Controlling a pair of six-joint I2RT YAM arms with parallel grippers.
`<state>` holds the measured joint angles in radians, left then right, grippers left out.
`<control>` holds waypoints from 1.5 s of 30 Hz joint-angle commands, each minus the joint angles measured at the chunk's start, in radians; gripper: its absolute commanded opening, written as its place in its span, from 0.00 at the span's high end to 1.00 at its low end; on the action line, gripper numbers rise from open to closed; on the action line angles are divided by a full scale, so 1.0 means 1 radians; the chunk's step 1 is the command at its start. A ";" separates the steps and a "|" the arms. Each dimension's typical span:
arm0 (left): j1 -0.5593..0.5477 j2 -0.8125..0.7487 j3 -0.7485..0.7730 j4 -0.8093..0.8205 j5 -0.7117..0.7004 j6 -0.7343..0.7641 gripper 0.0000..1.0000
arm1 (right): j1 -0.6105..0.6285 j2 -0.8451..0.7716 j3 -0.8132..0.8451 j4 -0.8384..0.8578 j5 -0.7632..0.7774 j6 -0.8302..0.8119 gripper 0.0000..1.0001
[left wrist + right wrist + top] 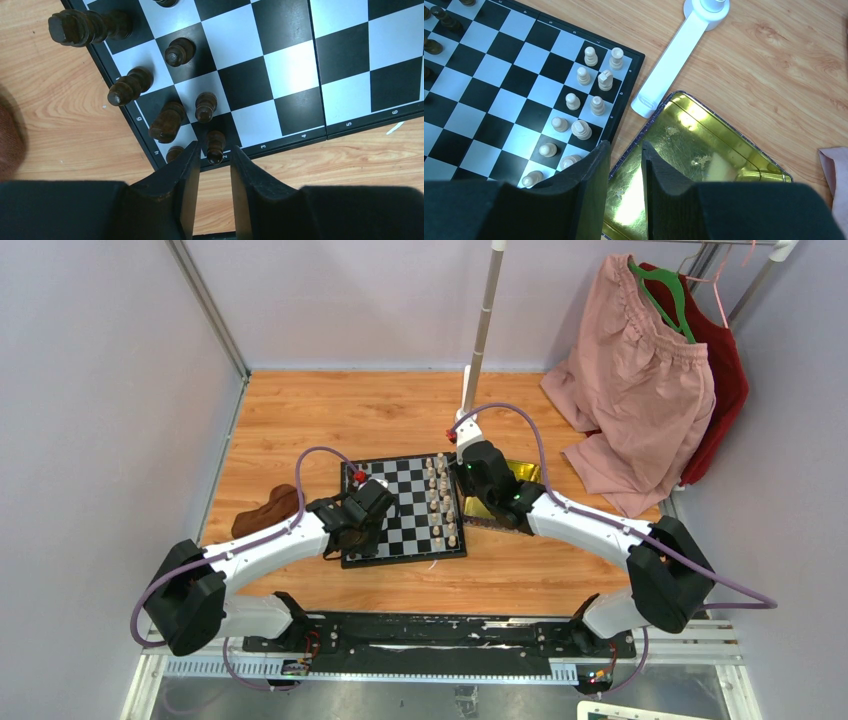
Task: Set up the chess pieces on the board
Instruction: Place the chess piece on the chessboard, then adjust the chess piece on the chessboard.
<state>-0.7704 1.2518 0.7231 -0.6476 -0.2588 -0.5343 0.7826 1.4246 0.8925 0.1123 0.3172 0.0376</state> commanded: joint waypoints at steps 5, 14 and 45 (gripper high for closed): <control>-0.009 -0.030 0.023 -0.016 -0.039 -0.011 0.60 | -0.014 0.000 0.004 0.010 0.003 0.007 0.66; -0.009 -0.100 0.066 -0.088 -0.062 -0.021 0.60 | -0.013 0.000 0.018 0.009 -0.014 0.007 0.66; -0.008 -0.057 0.058 -0.047 -0.215 -0.063 0.60 | -0.013 0.019 0.030 0.015 -0.029 -0.002 0.66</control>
<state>-0.7712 1.1954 0.7807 -0.7311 -0.4355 -0.5831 0.7826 1.4372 0.9058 0.1123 0.2882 0.0364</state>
